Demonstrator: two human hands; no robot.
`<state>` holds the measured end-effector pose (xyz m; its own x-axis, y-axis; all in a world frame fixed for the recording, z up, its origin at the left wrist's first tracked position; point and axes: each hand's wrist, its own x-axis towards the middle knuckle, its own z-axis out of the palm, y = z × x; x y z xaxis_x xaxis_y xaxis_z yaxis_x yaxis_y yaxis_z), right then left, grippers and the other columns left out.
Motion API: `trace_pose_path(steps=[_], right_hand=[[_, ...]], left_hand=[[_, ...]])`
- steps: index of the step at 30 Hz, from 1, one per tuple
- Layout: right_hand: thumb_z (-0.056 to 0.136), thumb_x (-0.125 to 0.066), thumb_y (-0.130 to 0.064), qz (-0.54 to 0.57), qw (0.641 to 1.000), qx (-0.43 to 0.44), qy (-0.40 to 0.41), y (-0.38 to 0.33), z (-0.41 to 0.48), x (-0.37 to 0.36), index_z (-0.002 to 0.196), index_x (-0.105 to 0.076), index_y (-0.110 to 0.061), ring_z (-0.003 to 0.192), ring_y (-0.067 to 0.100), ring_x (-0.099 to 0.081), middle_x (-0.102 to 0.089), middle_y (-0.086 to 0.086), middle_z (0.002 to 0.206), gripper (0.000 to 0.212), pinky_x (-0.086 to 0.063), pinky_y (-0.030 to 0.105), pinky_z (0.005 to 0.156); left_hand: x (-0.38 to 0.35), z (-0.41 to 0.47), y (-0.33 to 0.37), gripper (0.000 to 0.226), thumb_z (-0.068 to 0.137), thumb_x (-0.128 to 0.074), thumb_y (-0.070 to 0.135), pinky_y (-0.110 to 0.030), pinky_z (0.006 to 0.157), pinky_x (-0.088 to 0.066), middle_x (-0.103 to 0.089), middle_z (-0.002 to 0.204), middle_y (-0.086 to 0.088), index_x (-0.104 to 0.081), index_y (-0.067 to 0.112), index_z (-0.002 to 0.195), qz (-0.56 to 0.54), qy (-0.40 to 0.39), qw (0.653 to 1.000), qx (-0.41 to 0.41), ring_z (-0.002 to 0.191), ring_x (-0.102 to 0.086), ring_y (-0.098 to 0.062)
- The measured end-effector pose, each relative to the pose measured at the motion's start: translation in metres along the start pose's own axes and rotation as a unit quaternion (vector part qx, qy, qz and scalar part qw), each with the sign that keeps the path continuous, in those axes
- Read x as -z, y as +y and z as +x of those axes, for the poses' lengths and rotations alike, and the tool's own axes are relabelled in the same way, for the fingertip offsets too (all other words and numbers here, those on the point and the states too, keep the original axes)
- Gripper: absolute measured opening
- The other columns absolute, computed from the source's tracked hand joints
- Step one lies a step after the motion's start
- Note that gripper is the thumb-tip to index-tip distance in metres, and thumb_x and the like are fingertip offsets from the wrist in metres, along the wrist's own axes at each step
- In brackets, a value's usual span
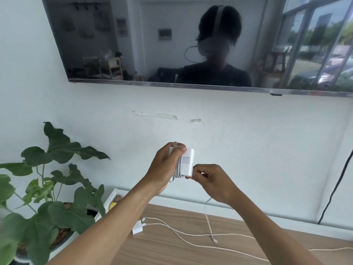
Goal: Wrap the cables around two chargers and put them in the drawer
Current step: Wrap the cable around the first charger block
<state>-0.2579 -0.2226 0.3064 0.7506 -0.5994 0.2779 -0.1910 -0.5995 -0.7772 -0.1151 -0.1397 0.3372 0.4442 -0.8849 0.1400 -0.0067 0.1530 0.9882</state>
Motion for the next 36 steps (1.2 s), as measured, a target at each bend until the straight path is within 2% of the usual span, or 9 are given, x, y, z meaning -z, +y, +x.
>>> trace_pose_path(steps=[3,6,9,12,15,20,26,30,36], right_hand=[[0.094,-0.059,-0.018,-0.019,1.000,-0.006,0.016,-0.004,0.010,0.017,0.076,-0.068,-0.031,0.054,0.003,-0.052,-0.064,-0.026,0.064,0.024,-0.043,0.018,0.058],[0.094,-0.058,-0.022,-0.057,0.998,-0.007,-0.016,-0.016,0.017,0.023,0.073,-0.067,-0.022,0.042,0.006,-0.035,-0.050,-0.017,0.050,0.023,-0.029,0.010,0.045],[0.093,-0.059,-0.026,-0.048,0.997,-0.028,-0.044,-0.021,0.022,0.026,0.082,-0.072,-0.012,0.042,0.005,-0.033,-0.047,-0.010,0.058,0.022,-0.028,0.010,0.043],[0.094,-0.057,-0.022,-0.036,0.995,-0.064,-0.074,-0.025,0.026,0.029,0.081,-0.073,-0.015,0.043,0.005,-0.032,-0.050,-0.011,0.058,0.021,-0.029,0.012,0.042],[0.093,-0.057,-0.024,-0.027,0.986,-0.108,-0.124,-0.034,0.028,0.031,0.059,-0.066,-0.028,0.046,0.011,-0.027,-0.039,-0.005,0.053,0.036,-0.023,0.018,0.043],[0.090,-0.061,-0.015,0.024,0.968,-0.186,-0.167,-0.043,0.034,0.031,0.042,-0.059,-0.022,0.046,0.012,-0.024,-0.032,-0.011,0.043,0.048,-0.020,0.024,0.049],[0.089,-0.056,-0.019,-0.106,0.982,-0.146,-0.061,-0.055,0.037,0.016,0.080,-0.073,-0.008,0.040,0.010,-0.030,-0.041,-0.001,0.050,0.023,-0.026,0.018,0.041],[0.092,-0.044,-0.018,-0.216,0.976,-0.027,0.027,-0.059,0.028,-0.002,0.078,-0.066,-0.005,0.060,0.024,-0.052,-0.062,0.009,0.068,0.029,-0.043,0.033,0.057],[0.097,-0.039,-0.023,-0.288,0.939,0.082,0.169,-0.049,0.009,-0.032,0.091,-0.061,-0.017,0.056,0.029,-0.049,-0.041,-0.004,0.071,0.024,-0.043,0.038,0.048]], left_hand=[[0.008,-0.004,0.002,0.010,0.093,-0.058,0.030,-0.018,0.041,-0.035,-0.053,0.067,0.011,-0.059,0.021,0.091,0.096,-0.039,0.993,-0.054,0.054,-0.049,-0.005],[0.012,-0.007,-0.001,0.009,0.097,-0.053,0.023,-0.010,0.045,-0.035,-0.053,0.067,0.017,-0.055,0.016,0.103,0.182,-0.076,0.975,-0.101,0.052,-0.046,0.003],[0.019,-0.006,-0.001,0.011,0.098,-0.052,0.028,-0.014,0.047,-0.035,-0.052,0.063,0.019,-0.051,0.020,0.105,0.230,-0.121,0.961,-0.098,0.050,-0.042,-0.002],[0.028,-0.006,0.002,0.017,0.099,-0.048,0.033,-0.018,0.047,-0.034,-0.045,0.060,0.014,-0.049,0.020,0.109,0.256,-0.158,0.950,-0.077,0.050,-0.036,-0.006],[0.032,-0.006,0.005,0.019,0.099,-0.049,0.036,-0.021,0.050,-0.034,-0.042,0.053,0.017,-0.050,0.019,0.108,0.275,-0.183,0.942,-0.058,0.049,-0.034,-0.006],[0.037,-0.003,-0.002,0.018,0.094,-0.052,0.043,-0.032,0.069,-0.042,-0.055,0.087,0.003,-0.054,0.026,0.100,0.334,-0.186,0.921,-0.071,0.072,-0.048,-0.013],[0.037,-0.002,-0.011,0.030,0.096,-0.046,0.049,-0.023,0.050,-0.032,-0.049,0.065,0.005,-0.047,0.021,0.106,0.378,-0.132,0.913,-0.074,0.051,-0.040,-0.008],[0.034,0.003,-0.017,0.027,0.098,-0.045,0.042,-0.023,0.058,-0.045,-0.065,0.091,-0.005,-0.050,0.017,0.106,0.289,-0.040,0.954,-0.074,0.074,-0.059,-0.017],[0.021,0.003,-0.019,0.026,0.098,-0.049,0.036,-0.014,0.046,-0.044,-0.060,0.085,0.001,-0.053,0.012,0.106,0.165,0.046,0.984,-0.039,0.067,-0.057,-0.008]])
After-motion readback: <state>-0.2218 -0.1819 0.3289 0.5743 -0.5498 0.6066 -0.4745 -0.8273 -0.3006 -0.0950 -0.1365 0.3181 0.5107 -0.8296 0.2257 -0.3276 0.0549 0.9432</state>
